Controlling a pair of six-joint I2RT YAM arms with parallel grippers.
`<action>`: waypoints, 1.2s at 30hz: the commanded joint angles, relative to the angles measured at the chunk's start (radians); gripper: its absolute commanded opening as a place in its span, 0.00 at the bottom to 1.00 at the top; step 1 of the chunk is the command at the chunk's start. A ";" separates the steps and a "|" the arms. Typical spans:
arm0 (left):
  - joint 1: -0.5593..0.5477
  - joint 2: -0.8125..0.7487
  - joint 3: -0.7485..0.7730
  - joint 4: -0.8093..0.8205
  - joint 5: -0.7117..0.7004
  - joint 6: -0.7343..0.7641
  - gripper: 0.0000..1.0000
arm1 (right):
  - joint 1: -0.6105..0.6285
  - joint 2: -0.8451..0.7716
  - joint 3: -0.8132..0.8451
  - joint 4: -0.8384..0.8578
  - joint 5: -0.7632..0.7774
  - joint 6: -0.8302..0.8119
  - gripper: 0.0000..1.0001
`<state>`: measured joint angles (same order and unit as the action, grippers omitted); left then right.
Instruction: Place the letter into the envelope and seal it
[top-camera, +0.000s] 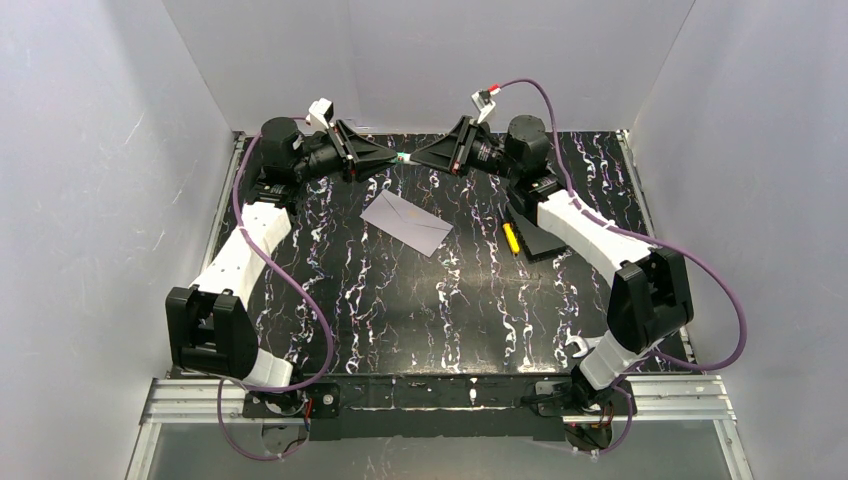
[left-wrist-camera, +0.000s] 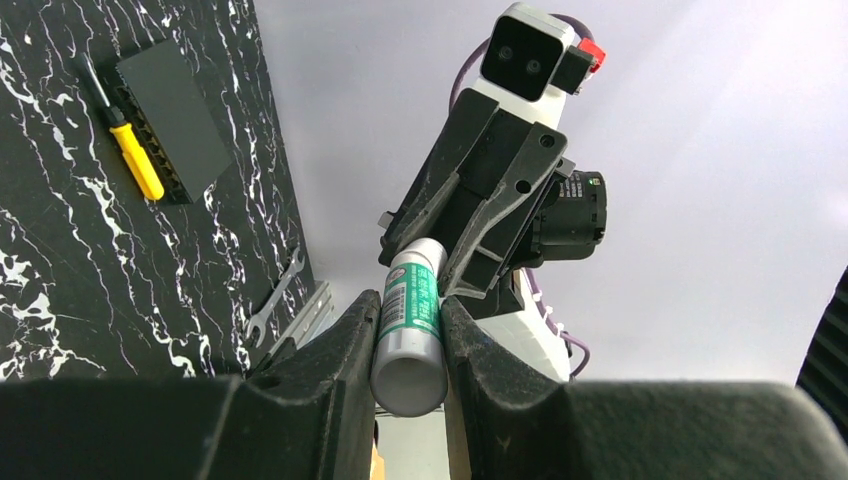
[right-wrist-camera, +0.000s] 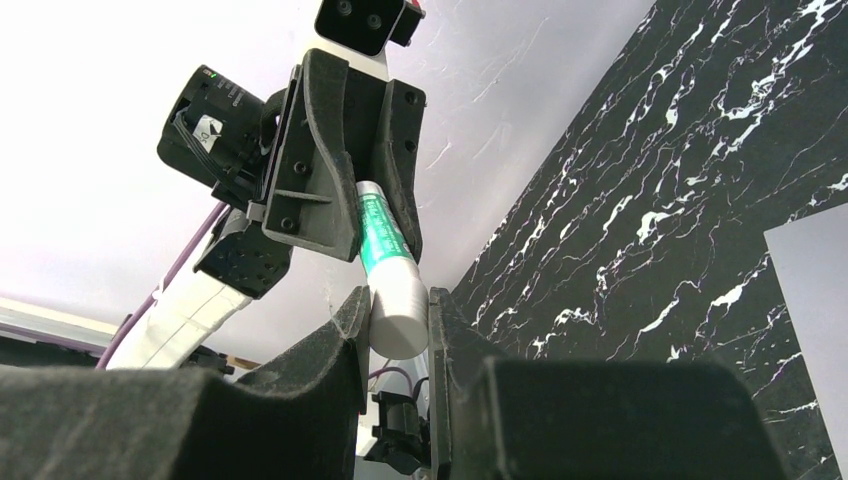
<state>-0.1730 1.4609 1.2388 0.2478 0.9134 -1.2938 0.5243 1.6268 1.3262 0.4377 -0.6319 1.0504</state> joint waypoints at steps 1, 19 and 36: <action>-0.016 -0.032 0.021 0.036 0.021 -0.006 0.00 | 0.006 0.001 0.042 0.065 -0.012 0.005 0.15; -0.036 0.030 0.024 0.299 0.091 -0.284 0.00 | 0.007 0.119 0.066 0.415 -0.148 0.307 0.12; -0.156 0.063 0.019 0.308 0.087 -0.123 0.00 | 0.106 0.197 0.185 0.193 -0.221 0.219 0.01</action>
<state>-0.1963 1.5139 1.2388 0.5247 0.9001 -1.4662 0.4973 1.7702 1.4643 0.6308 -0.7753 1.2518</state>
